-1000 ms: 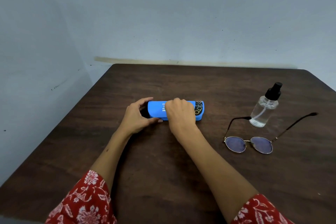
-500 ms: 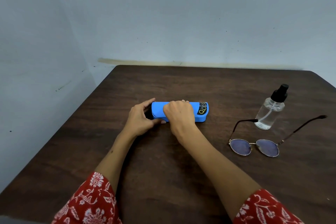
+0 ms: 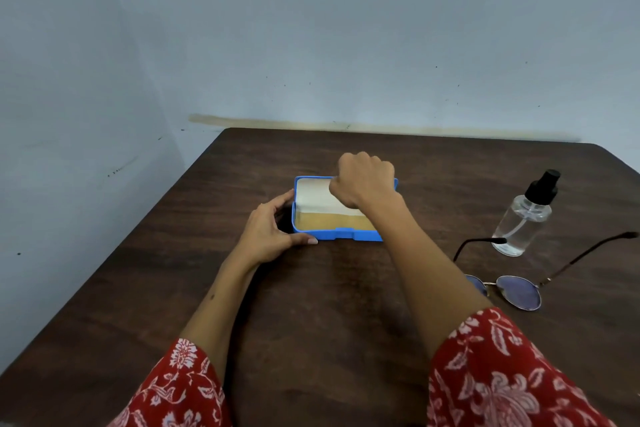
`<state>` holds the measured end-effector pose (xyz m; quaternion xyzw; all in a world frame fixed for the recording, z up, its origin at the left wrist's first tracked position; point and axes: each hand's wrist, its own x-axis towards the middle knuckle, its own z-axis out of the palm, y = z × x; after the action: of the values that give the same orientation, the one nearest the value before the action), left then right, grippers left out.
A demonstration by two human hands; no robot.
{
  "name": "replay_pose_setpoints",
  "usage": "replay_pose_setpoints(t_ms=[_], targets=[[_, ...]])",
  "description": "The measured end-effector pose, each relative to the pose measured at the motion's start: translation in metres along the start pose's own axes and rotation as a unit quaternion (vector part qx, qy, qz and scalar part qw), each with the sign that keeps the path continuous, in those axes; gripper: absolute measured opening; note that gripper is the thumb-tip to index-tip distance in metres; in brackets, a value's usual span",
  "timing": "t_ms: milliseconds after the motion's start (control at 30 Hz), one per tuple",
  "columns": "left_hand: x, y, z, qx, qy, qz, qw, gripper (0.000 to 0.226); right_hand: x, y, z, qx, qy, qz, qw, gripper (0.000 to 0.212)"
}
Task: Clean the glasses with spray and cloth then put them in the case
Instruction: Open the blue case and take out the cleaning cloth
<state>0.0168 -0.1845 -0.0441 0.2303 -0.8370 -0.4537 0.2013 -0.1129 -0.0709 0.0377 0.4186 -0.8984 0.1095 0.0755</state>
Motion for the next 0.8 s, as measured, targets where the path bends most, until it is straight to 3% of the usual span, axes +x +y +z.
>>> replay_pose_setpoints(t_ms=[167,433,567,667,733,800], targets=[[0.001,-0.003,-0.003,0.033,0.001,-0.02,0.999,0.104,0.015,0.001,-0.001,0.075,-0.054,0.037,0.995,0.01],[0.001,-0.005,-0.006,0.078,0.004,-0.041,0.996,0.1,0.02,0.001,0.011,0.12,-0.067,0.063,0.989,0.033],[0.001,-0.003,-0.005,0.092,0.011,-0.037,0.995,0.097,0.016,0.002,0.008,0.118,-0.088,0.06,0.987,0.034],[-0.001,-0.003,-0.006,0.097,0.026,-0.031,0.994,0.098,0.008,0.006,-0.006,0.188,-0.112,0.041,0.975,0.023],[-0.003,-0.002,-0.007,0.087,0.037,-0.025,0.995,0.098,0.0,0.009,-0.017,0.222,-0.048,0.049,0.973,0.038],[-0.004,-0.001,-0.008,0.077,0.039,-0.022,0.996,0.098,-0.012,0.012,-0.027,0.173,0.105,0.094,0.975,0.036]])
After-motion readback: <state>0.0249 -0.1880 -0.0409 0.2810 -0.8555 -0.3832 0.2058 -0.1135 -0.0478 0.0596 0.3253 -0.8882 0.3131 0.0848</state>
